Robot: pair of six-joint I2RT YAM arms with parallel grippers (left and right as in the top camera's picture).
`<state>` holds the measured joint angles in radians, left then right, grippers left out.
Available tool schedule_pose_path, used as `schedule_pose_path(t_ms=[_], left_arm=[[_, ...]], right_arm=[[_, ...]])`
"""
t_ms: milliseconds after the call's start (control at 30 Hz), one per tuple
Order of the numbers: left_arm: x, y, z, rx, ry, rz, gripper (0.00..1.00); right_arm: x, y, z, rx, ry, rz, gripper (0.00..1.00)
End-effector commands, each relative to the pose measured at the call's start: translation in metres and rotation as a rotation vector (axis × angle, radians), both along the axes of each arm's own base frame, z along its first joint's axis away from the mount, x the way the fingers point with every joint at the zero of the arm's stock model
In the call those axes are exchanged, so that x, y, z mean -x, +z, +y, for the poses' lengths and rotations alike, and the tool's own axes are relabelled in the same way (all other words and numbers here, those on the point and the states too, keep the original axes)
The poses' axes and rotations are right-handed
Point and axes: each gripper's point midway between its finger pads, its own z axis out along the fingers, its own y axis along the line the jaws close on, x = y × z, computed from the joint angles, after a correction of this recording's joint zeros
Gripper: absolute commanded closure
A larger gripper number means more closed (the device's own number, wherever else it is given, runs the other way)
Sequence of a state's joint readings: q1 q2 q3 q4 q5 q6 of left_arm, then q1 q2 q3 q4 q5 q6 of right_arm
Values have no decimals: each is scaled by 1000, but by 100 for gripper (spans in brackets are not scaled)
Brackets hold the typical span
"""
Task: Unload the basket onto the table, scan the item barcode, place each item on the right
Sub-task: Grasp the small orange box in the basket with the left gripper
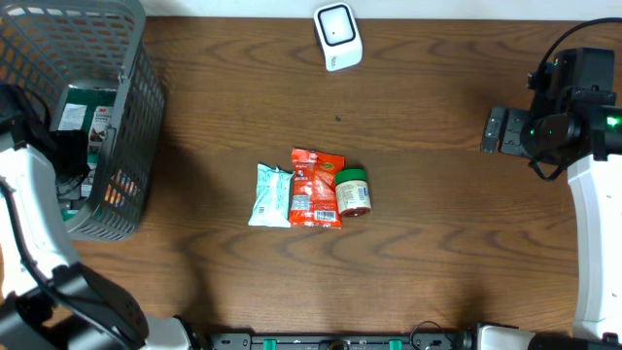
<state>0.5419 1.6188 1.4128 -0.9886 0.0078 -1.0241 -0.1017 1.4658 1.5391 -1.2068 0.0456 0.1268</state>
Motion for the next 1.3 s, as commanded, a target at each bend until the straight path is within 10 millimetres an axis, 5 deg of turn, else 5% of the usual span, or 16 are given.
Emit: schedule_pose_path(t_ms=[0, 500, 1267], left_arm=[[1, -23, 6, 24, 63, 55, 15], [-1, -79, 5, 112, 103, 178, 15], [-15, -111, -9, 130, 52, 228, 16]], right_arm=[[-1, 4, -2, 3, -20, -13, 1], [-1, 4, -2, 3, -20, -13, 1], [-1, 4, -2, 3, -20, -13, 1]])
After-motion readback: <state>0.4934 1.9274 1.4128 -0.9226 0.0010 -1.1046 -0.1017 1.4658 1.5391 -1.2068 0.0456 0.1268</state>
